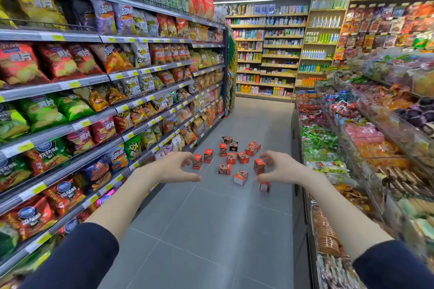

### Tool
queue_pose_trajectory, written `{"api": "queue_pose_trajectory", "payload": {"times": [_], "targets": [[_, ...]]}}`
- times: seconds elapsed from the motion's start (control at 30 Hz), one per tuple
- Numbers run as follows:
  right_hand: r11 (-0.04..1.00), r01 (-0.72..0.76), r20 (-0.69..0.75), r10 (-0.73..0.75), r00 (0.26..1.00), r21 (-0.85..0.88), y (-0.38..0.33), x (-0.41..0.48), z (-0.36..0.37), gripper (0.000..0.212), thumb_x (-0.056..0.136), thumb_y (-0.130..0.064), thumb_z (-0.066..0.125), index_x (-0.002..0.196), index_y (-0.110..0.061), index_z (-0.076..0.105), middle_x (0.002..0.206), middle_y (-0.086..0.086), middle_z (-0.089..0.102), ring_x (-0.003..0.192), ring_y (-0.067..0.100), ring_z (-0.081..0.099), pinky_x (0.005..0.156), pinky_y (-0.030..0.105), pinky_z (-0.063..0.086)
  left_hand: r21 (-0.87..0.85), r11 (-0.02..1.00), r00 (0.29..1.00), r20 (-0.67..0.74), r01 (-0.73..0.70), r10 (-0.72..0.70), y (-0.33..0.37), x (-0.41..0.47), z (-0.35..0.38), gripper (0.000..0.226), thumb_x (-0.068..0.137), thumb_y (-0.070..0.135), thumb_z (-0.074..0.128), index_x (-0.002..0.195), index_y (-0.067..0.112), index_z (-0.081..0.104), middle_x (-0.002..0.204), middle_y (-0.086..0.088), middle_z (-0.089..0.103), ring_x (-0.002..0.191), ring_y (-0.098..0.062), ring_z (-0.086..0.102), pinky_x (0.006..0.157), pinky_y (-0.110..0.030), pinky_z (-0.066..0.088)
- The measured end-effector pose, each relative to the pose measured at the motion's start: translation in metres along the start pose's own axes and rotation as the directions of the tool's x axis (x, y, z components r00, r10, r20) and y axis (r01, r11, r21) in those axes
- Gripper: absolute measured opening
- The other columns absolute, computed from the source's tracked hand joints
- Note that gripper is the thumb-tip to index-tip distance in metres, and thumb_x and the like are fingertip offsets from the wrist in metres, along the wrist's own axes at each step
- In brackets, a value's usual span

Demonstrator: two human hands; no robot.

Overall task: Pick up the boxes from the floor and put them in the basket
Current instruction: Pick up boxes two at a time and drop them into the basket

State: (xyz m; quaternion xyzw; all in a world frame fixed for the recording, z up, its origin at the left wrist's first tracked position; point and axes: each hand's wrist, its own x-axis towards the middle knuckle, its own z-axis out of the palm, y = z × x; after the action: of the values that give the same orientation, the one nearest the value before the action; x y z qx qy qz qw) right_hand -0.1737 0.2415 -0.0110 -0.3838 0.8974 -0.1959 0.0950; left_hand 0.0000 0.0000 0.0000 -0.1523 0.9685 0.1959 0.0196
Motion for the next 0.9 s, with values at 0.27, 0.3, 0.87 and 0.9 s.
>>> {"api": "queue_pose_trajectory", "payload": {"times": [0.27,0.3,0.87,0.9], "targets": [[0.996,-0.070,0.036,0.068,0.997,0.051,0.051,0.074,0.008,0.092,0.063,-0.058,0.073,0.137,-0.015,0.039,0.137,0.008,0.048,0.126,0.020,0.047,0.104,0.034,0.041,0.031,0.998,0.998,0.051,-0.049,0.047,-0.010,0.106,0.015,0.069,0.078,0.053,0.065,0.135,0.023,0.042,0.134,0.001,0.051,0.123,-0.013,0.048,0.101,-0.029,0.039],[0.997,-0.065,0.045,0.063,0.997,0.051,0.059,0.088,0.007,0.103,0.054,-0.067,0.071,0.137,-0.015,0.039,0.137,0.008,0.048,0.126,0.020,0.047,0.103,0.034,0.042,0.045,0.998,0.997,0.056,-0.050,0.047,-0.012,0.125,0.017,0.069,0.077,0.055,0.065,0.135,0.025,0.042,0.133,0.002,0.051,0.122,-0.013,0.048,0.100,-0.028,0.039],[0.999,-0.046,0.089,0.048,0.995,-0.025,0.153,0.365,-0.030,0.078,0.069,-0.047,0.072,0.133,-0.012,0.044,0.132,0.008,0.052,0.120,0.022,0.049,0.097,0.031,0.042,0.094,0.993,0.992,0.113,-0.068,0.057,-0.028,0.409,-0.019,0.068,0.078,0.048,0.067,0.134,0.019,0.043,0.134,0.000,0.051,0.118,-0.016,0.052,0.097,-0.030,0.043],[0.998,-0.048,0.080,0.050,0.996,-0.028,0.157,0.383,-0.030,0.077,0.069,-0.046,0.073,0.132,-0.012,0.044,0.131,0.007,0.053,0.119,0.022,0.050,0.096,0.030,0.042,0.094,0.993,0.991,0.116,-0.072,0.061,-0.033,0.426,-0.020,0.068,0.079,0.047,0.067,0.134,0.018,0.042,0.134,0.000,0.051,0.118,-0.016,0.051,0.096,-0.029,0.043]]}}
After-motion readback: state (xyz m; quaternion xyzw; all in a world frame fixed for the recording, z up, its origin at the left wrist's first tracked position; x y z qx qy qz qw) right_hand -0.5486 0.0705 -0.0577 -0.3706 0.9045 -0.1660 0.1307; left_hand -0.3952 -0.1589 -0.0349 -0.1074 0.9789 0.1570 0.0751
